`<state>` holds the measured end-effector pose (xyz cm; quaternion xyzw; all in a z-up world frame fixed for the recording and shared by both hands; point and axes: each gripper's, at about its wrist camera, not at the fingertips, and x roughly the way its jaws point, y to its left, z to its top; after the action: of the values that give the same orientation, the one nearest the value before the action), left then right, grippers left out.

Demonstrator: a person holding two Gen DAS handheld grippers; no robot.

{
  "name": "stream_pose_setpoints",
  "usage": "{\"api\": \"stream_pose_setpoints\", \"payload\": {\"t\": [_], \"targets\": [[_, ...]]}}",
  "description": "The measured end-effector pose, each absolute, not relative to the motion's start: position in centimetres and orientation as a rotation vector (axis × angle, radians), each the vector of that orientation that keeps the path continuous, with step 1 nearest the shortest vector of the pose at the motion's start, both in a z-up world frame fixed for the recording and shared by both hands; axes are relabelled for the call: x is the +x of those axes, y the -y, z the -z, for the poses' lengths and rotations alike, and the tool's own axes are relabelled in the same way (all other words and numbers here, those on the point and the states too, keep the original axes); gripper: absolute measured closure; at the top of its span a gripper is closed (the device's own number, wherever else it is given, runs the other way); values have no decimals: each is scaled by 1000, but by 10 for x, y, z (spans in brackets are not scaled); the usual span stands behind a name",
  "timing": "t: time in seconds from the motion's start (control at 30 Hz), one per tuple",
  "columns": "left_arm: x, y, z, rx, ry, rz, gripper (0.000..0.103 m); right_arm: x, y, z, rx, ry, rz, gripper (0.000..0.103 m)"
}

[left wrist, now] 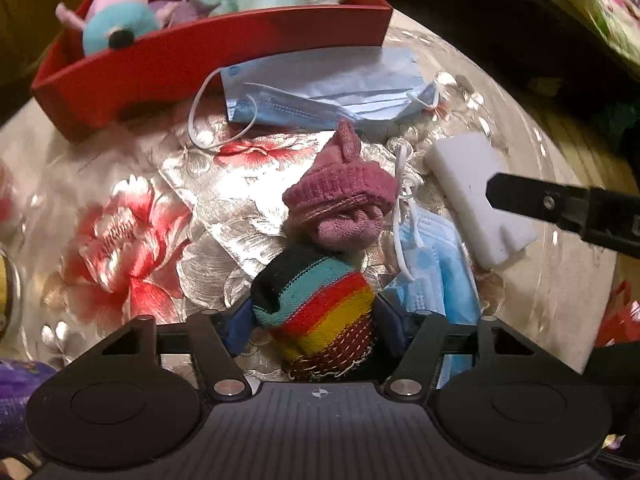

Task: Organize soft objects
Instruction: 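Grasp the striped knit item with the left tool while the right tool moves toward the white sponge block, then grasp the white sponge block with the right tool while the left tool holds the knit item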

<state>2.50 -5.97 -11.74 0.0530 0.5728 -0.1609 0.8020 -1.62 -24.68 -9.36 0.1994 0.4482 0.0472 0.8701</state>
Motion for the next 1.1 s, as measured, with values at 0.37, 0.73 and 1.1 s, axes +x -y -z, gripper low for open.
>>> {"api": "stream_pose_setpoints", "payload": {"t": [0.37, 0.73, 1.1], "targets": [[26, 19, 92, -95, -1238, 391, 76, 5, 248, 111, 302, -989, -43, 89], [30, 11, 84, -140, -1228, 386, 77, 15, 229, 122, 213, -1016, -94, 76], [31, 26, 112, -90, -1308, 380, 74, 19, 228, 126, 231, -1022, -139, 64]]}}
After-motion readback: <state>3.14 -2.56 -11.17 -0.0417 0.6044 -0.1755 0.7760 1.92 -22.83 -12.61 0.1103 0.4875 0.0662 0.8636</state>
